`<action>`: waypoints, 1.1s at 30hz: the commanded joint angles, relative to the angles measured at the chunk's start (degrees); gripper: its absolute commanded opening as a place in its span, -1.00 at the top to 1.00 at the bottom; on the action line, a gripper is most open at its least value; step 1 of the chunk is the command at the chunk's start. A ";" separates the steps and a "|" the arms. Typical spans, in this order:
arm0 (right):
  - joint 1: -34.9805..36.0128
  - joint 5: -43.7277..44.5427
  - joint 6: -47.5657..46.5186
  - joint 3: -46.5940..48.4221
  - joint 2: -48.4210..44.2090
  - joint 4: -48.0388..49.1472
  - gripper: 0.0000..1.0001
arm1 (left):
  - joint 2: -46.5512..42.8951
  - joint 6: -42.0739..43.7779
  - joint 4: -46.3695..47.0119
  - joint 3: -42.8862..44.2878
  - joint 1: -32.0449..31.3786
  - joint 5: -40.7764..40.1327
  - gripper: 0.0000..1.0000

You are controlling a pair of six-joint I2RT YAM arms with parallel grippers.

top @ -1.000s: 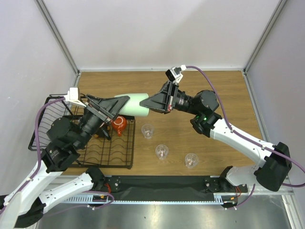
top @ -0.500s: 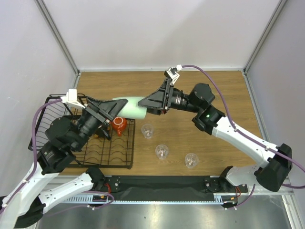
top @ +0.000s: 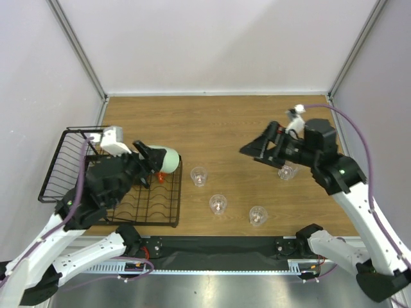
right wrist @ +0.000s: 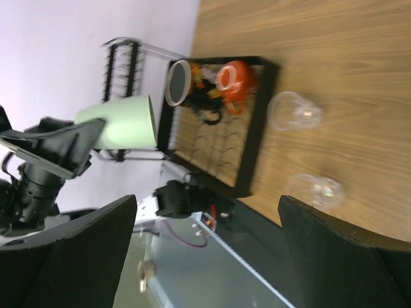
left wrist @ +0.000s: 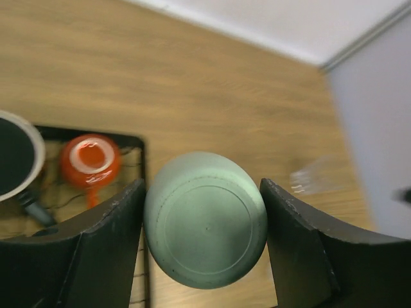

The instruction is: Load the cups into the dish rack

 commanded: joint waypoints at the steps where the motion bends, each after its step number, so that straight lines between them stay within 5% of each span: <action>1: -5.80 -3.74 -4.81 -1.73 -3.49 -8.98 -0.99 | 1.61 4.96 -3.80 -4.23 -0.07 -7.26 1.00; 5: -11.08 -6.65 -6.31 -1.73 -3.94 -10.92 -0.99 | 1.70 3.13 -3.19 -9.25 -0.07 -8.85 1.00; 22: -13.20 -10.17 -7.19 -1.91 -2.80 -11.10 -0.99 | 6.71 -6.36 4.81 -27.01 0.02 -9.82 1.00; 33: -15.22 -11.66 -9.04 -2.08 -2.80 -12.77 -0.99 | 14.26 -9.97 5.52 -27.11 1.07 -10.78 0.99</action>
